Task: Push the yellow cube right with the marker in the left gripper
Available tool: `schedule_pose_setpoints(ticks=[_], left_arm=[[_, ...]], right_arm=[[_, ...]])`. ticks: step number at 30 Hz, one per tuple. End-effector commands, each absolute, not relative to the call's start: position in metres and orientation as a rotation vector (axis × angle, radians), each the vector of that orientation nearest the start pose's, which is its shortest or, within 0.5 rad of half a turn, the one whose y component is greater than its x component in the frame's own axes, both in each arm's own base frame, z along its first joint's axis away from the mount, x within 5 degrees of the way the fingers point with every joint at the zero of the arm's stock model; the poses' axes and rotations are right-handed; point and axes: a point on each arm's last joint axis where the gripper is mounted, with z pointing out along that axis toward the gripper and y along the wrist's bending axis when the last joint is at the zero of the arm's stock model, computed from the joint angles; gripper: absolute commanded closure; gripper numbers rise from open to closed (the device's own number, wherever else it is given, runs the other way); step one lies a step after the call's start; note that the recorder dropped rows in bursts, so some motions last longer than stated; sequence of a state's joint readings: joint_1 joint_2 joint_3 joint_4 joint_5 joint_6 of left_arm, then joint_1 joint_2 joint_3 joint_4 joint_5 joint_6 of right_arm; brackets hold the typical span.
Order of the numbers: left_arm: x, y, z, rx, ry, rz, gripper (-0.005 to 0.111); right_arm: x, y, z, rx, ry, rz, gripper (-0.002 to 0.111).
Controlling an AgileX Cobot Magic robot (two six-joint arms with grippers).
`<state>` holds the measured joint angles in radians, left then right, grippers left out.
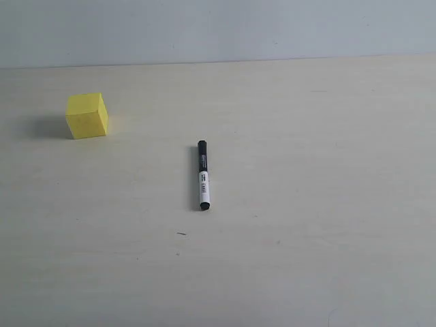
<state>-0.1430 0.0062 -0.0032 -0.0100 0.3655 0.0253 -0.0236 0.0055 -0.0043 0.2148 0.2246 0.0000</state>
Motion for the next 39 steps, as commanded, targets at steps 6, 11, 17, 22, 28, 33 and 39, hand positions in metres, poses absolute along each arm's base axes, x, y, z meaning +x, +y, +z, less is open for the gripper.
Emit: schedule_pose_setpoints(ticks=[6, 11, 17, 22, 28, 33, 39], left_arm=[[0.053, -0.007, 0.182, 0.151, 1.827, -0.082, 0.107], [0.055, -0.006, 0.191, 0.192, 1.713, -0.013, 0.107], [0.055, -0.008, 0.196, 0.038, 1.679, -0.184, 0.107], [0.056, -0.008, 0.212, -0.450, 1.476, -0.706, 0.107], [0.042, 0.008, 0.264, -0.559, 0.941, -0.906, 0.107], [0.033, 0.010, 0.356, -0.433, 0.734, -0.865, 0.107], [0.138, -0.019, 0.401, -0.244, 1.394, -0.509, 0.107]], right_arm=[[0.056, 0.003, 0.194, 0.165, 1.695, 0.180, 0.108], [0.056, 0.003, 0.194, 0.165, 1.695, 0.180, 0.108], [0.056, 0.003, 0.194, 0.165, 1.695, 0.180, 0.108], [0.056, 0.003, 0.194, 0.165, 1.695, 0.180, 0.108], [0.056, 0.003, 0.194, 0.165, 1.695, 0.180, 0.108], [0.056, 0.003, 0.194, 0.165, 1.695, 0.180, 0.108], [0.056, 0.003, 0.194, 0.165, 1.695, 0.180, 0.108]])
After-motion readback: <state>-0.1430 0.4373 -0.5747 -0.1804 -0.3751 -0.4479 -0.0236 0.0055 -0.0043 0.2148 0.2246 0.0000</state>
